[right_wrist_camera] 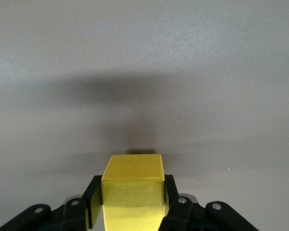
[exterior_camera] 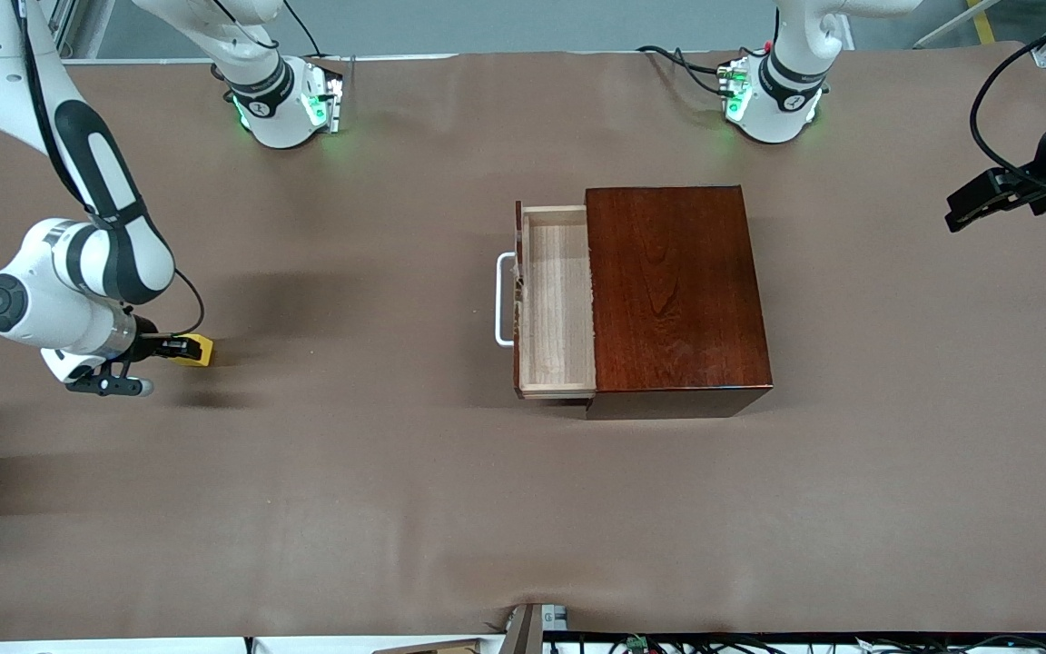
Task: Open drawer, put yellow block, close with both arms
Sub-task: 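Lower the right gripper over the yellow cube and close on it, then carry the yellow cube with the right gripper over the open drawer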
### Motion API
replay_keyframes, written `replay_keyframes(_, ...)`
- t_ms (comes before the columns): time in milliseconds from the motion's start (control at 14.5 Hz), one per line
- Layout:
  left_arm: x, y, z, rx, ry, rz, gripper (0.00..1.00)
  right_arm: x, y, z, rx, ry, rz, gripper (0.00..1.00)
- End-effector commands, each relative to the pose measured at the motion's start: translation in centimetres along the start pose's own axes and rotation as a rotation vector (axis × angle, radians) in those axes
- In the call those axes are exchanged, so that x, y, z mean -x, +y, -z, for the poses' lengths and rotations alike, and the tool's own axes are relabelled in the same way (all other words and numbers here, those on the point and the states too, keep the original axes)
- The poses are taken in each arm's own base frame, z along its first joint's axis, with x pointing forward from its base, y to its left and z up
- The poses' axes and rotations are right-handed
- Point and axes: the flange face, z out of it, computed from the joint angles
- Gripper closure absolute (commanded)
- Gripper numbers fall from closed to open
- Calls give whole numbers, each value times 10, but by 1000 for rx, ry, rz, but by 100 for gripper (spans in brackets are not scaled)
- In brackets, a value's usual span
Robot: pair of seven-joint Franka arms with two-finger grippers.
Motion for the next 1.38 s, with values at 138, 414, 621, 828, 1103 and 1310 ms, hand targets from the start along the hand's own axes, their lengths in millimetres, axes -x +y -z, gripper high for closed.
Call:
replay_keyframes(138,12,6,8,28,26,-40,0,1,-11,44,-32,2,-32,100)
replay_keyframes(414,11,6,8,29,35,-40,0,11,-81,92,-27,-11,-122,100)
replay_keyframes(621,11,8,7,29,35,-43,0,19,-109,111,-36,-16,-190,100)
replay_keyframes(828,10,7,5,28,31,-40,0,23,-142,136,-56,-43,-267,100)
replay_keyframes(1103,13,4,8,30,35,-36,0,28,-190,163,-73,-77,-357,100)
replay_keyframes(1310,13,4,4,30,31,-29,0,35,-233,182,-61,-78,-415,100)
